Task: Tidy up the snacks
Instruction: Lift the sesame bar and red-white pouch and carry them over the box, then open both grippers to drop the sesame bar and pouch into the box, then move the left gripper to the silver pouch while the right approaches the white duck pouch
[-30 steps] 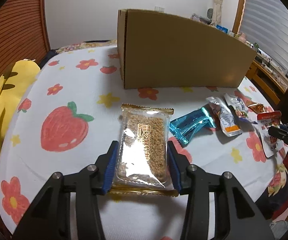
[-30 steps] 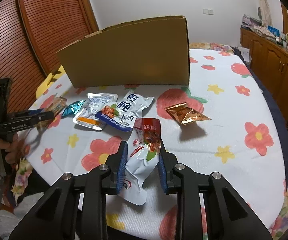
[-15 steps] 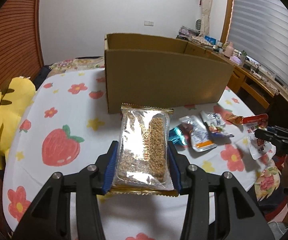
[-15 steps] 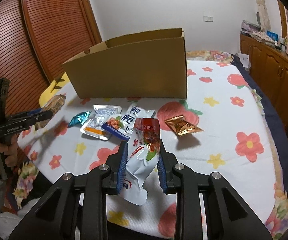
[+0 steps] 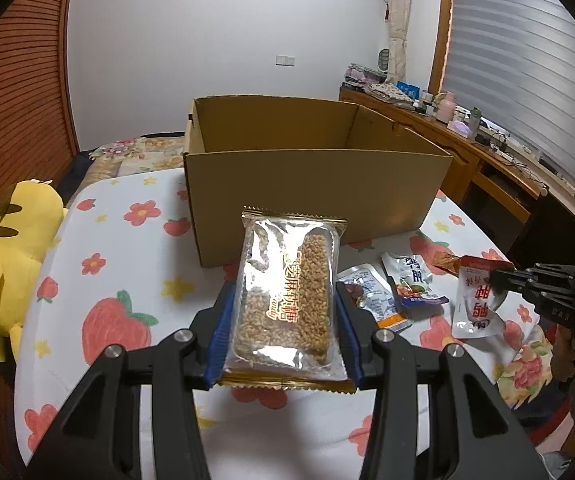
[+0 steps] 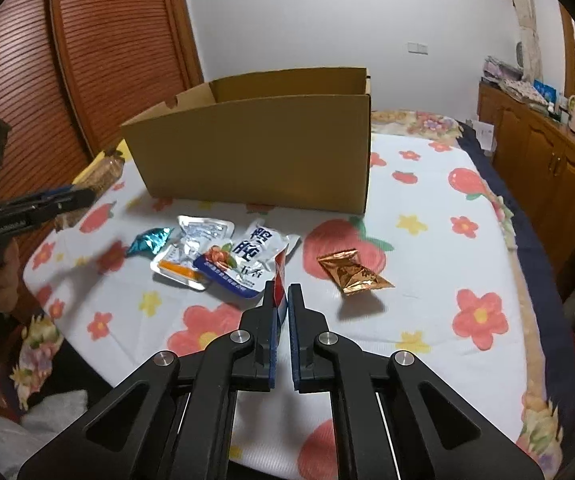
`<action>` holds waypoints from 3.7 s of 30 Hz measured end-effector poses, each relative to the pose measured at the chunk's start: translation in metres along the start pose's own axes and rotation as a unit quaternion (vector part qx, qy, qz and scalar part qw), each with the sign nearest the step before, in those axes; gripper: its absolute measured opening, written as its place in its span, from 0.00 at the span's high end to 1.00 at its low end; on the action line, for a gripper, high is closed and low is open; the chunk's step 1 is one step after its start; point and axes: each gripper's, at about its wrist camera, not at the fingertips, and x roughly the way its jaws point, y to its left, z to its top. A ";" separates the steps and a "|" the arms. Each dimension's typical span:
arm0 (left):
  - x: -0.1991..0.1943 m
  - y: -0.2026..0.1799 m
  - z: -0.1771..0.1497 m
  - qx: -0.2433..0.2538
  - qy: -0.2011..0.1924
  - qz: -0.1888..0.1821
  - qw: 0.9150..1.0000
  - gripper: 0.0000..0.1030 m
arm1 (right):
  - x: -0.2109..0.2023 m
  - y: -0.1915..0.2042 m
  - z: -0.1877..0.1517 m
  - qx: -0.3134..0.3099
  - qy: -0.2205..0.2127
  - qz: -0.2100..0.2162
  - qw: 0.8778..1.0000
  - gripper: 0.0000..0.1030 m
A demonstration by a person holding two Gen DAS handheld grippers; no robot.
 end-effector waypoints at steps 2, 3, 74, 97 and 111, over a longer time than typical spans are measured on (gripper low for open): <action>0.000 -0.002 0.001 0.005 -0.001 0.001 1.000 0.56 | -0.004 -0.001 0.002 0.003 -0.007 0.003 1.000 0.98; 0.000 -0.003 0.003 0.005 -0.002 0.001 1.000 0.56 | -0.006 -0.002 0.003 0.004 -0.012 0.005 1.000 0.98; 0.074 0.005 0.127 0.017 -0.010 0.043 0.999 0.52 | 0.114 -0.007 0.163 0.016 -0.031 -0.049 0.998 0.88; 0.023 -0.029 0.113 0.046 -0.065 0.024 0.996 0.40 | 0.014 0.008 0.136 0.001 -0.098 0.008 0.995 0.65; 0.019 -0.047 0.057 0.060 -0.060 0.014 0.996 0.19 | 0.030 0.012 0.061 -0.010 -0.032 0.007 0.999 0.50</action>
